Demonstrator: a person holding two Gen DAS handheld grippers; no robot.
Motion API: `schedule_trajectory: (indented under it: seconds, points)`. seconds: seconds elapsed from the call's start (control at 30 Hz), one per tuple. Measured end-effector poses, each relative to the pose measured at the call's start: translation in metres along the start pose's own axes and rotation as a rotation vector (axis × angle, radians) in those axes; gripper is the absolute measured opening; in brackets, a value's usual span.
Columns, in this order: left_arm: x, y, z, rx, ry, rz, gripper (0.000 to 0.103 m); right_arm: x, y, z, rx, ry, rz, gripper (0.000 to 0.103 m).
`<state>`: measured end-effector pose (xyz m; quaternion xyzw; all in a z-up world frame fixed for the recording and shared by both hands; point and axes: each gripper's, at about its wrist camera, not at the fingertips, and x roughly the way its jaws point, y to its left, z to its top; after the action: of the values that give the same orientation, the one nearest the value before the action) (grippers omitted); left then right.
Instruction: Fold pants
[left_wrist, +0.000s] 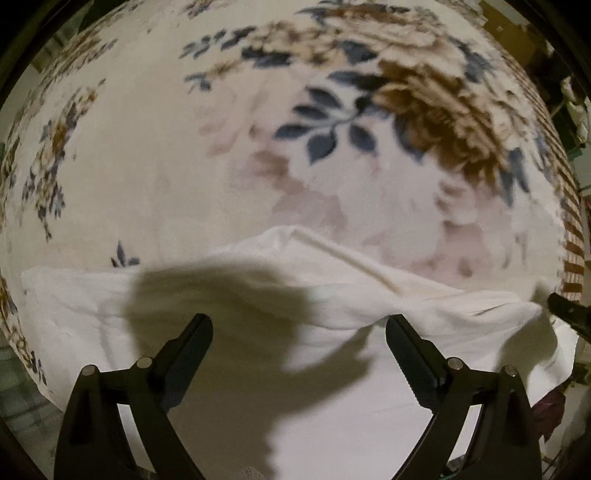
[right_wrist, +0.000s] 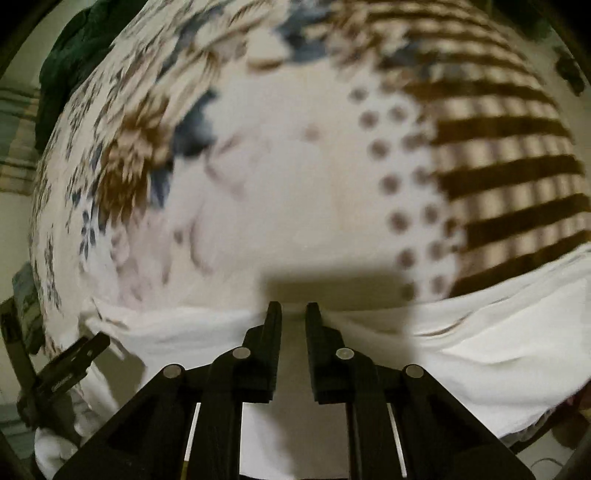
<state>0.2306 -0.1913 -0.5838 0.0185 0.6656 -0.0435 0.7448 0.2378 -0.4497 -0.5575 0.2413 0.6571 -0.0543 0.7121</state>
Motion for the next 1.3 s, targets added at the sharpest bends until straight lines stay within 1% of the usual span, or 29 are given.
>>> schedule_trajectory:
  seconds: [0.07, 0.13, 0.17, 0.2, 0.23, 0.27, 0.3, 0.33, 0.37, 0.4, 0.47, 0.5, 0.53, 0.6, 0.63, 0.7, 0.73, 0.77, 0.83, 0.87, 0.9, 0.97, 1.0, 1.03, 1.07, 1.1, 1.2, 1.23, 1.3]
  points:
    - [0.003, -0.006, 0.009, 0.023, -0.001, 0.003, 0.097, -0.028, -0.012, 0.004, 0.015, -0.033, 0.012, 0.018]
    - [0.011, -0.01, 0.019, 0.036, -0.004, 0.021, 0.097, -0.047, -0.018, 0.002, 0.023, -0.041, 0.053, 0.03]
    - [0.02, -0.011, 0.029, 0.041, -0.005, 0.043, 0.097, -0.051, -0.019, -0.004, 0.02, -0.024, 0.074, 0.032]
    - [0.031, -0.011, 0.039, 0.037, 0.012, 0.053, 0.097, -0.053, -0.019, -0.008, 0.015, -0.002, 0.09, 0.032]
    - [0.039, -0.011, 0.046, 0.023, 0.027, 0.049, 0.097, -0.046, -0.019, -0.014, 0.005, 0.038, 0.111, 0.033]
    - [0.045, -0.006, 0.056, -0.006, 0.037, 0.035, 0.097, -0.037, -0.018, -0.017, -0.009, 0.072, 0.113, 0.033]
    - [0.049, -0.002, 0.065, -0.031, 0.045, 0.024, 0.097, -0.028, -0.018, -0.019, -0.02, 0.093, 0.094, 0.033]
    - [0.051, 0.0, 0.07, -0.04, 0.052, 0.02, 0.097, -0.013, -0.016, -0.017, -0.029, 0.097, 0.048, 0.033]
    - [0.05, 0.0, 0.075, -0.049, 0.053, 0.014, 0.097, -0.007, -0.02, -0.013, -0.038, 0.076, 0.007, 0.033]
    - [0.047, 0.0, 0.078, -0.048, 0.045, 0.012, 0.097, -0.005, -0.026, -0.008, -0.042, 0.021, -0.067, 0.032]
    - [0.034, 0.003, 0.077, -0.028, 0.033, 0.009, 0.097, -0.016, -0.039, -0.005, 0.04, -0.065, -0.072, 0.033]
    - [0.02, 0.011, 0.071, -0.023, 0.028, 0.001, 0.097, -0.026, -0.047, -0.007, 0.094, -0.104, -0.07, 0.038]
    - [0.012, 0.013, 0.066, -0.021, 0.023, -0.014, 0.097, -0.041, -0.06, -0.015, 0.162, -0.14, -0.058, 0.042]
    - [-0.003, 0.019, 0.05, -0.019, 0.026, -0.031, 0.097, -0.06, -0.078, -0.034, 0.25, -0.169, -0.01, 0.042]
    - [-0.008, 0.021, 0.041, -0.024, 0.038, -0.048, 0.097, -0.069, -0.089, -0.052, 0.312, -0.163, 0.016, 0.042]
    - [-0.011, 0.023, 0.02, -0.025, 0.086, -0.075, 0.097, -0.074, -0.107, -0.078, 0.404, -0.127, 0.059, 0.042]
    - [-0.009, 0.023, 0.013, -0.022, 0.105, -0.079, 0.097, -0.07, -0.118, -0.098, 0.465, -0.088, 0.089, 0.042]
    - [-0.004, 0.022, 0.003, -0.014, 0.134, -0.081, 0.097, -0.061, -0.12, -0.108, 0.512, -0.063, 0.114, 0.042]
    - [0.009, 0.018, -0.008, 0.011, 0.188, -0.061, 0.097, -0.042, -0.133, -0.134, 0.613, -0.018, 0.158, 0.042]
    - [0.018, 0.017, -0.012, 0.016, 0.217, -0.06, 0.097, -0.032, -0.137, -0.142, 0.648, -0.009, 0.164, 0.042]
    - [0.023, 0.016, -0.013, 0.019, 0.226, -0.059, 0.097, -0.024, -0.14, -0.148, 0.682, -0.01, 0.181, 0.042]
    - [0.033, 0.011, -0.01, 0.048, 0.241, -0.042, 0.097, -0.008, -0.139, -0.152, 0.732, -0.039, 0.22, 0.042]
    - [0.036, 0.007, -0.006, 0.063, 0.243, -0.037, 0.097, -0.005, -0.138, -0.152, 0.738, -0.063, 0.226, 0.037]
    - [0.039, 0.006, -0.003, 0.077, 0.248, -0.025, 0.097, -0.001, -0.135, -0.152, 0.742, -0.099, 0.204, 0.015]
    - [0.04, 0.005, 0.001, 0.09, 0.25, -0.021, 0.097, -0.004, -0.135, -0.153, 0.74, -0.115, 0.18, 0.008]
    - [0.041, 0.004, 0.004, 0.101, 0.249, -0.019, 0.097, -0.003, -0.13, -0.153, 0.735, -0.124, 0.162, 0.007]
    - [0.03, 0.005, 0.004, 0.123, 0.26, -0.015, 0.097, -0.018, -0.127, -0.165, 0.702, -0.145, 0.12, 0.006]
    - [0.029, 0.006, 0.001, 0.127, 0.264, -0.013, 0.097, -0.022, -0.124, -0.17, 0.687, -0.134, 0.1, 0.006]
    - [0.025, -0.007, 0.007, 0.136, 0.273, -0.012, 0.097, -0.023, -0.126, -0.177, 0.678, -0.105, 0.097, 0.006]
